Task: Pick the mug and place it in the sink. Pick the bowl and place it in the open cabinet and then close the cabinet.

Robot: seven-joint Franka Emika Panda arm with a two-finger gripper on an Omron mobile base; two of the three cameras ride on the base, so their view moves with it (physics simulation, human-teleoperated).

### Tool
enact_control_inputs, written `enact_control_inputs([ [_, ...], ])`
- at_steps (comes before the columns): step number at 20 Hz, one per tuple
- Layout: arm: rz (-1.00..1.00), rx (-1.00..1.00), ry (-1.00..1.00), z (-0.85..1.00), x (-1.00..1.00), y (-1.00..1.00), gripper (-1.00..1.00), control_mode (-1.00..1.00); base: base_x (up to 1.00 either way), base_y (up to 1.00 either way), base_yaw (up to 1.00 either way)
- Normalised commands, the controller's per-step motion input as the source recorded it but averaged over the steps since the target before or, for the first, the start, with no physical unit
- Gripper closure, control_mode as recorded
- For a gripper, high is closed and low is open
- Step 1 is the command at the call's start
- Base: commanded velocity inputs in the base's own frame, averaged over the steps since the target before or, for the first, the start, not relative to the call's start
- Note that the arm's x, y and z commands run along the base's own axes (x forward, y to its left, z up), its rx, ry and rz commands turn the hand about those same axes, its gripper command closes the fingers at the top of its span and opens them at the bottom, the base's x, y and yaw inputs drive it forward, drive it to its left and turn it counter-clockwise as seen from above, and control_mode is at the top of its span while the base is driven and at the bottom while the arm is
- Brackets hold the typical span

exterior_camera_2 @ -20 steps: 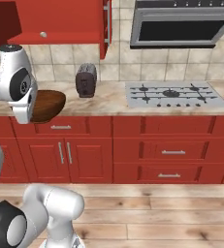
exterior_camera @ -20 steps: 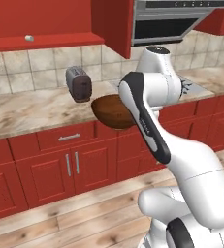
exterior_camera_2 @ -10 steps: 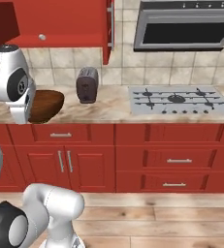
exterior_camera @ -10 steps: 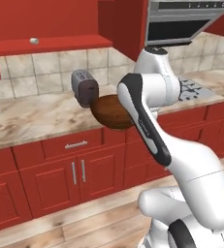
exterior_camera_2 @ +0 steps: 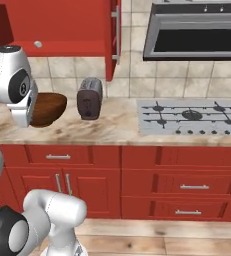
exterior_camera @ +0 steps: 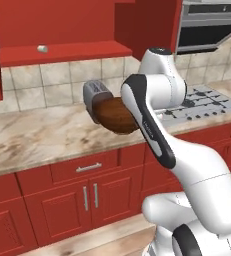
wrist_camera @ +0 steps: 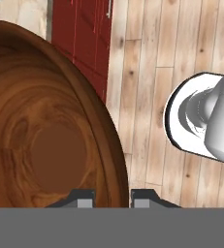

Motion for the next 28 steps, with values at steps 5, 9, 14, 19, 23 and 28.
enact_control_inputs([
  [5,0.0,0.0,0.0,0.0,0.0,0.0,1.0,1.0,0.48,0.09,0.09],
  [9,0.0,0.0,0.0,0.0,0.0,0.0,1.0,1.0,0.27,0.0,0.08],
  [14,0.0,0.0,0.0,0.0,0.0,0.0,1.0,1.0,0.49,0.0,0.05],
  [19,0.0,0.0,0.0,0.0,0.0,0.0,1.0,1.0,0.81,0.0,0.02],
  [23,0.0,0.0,0.0,0.0,0.0,0.0,1.0,1.0,0.34,0.09,0.01],
  [28,0.0,0.0,0.0,0.0,0.0,0.0,1.0,1.0,0.0,0.1,0.04],
])
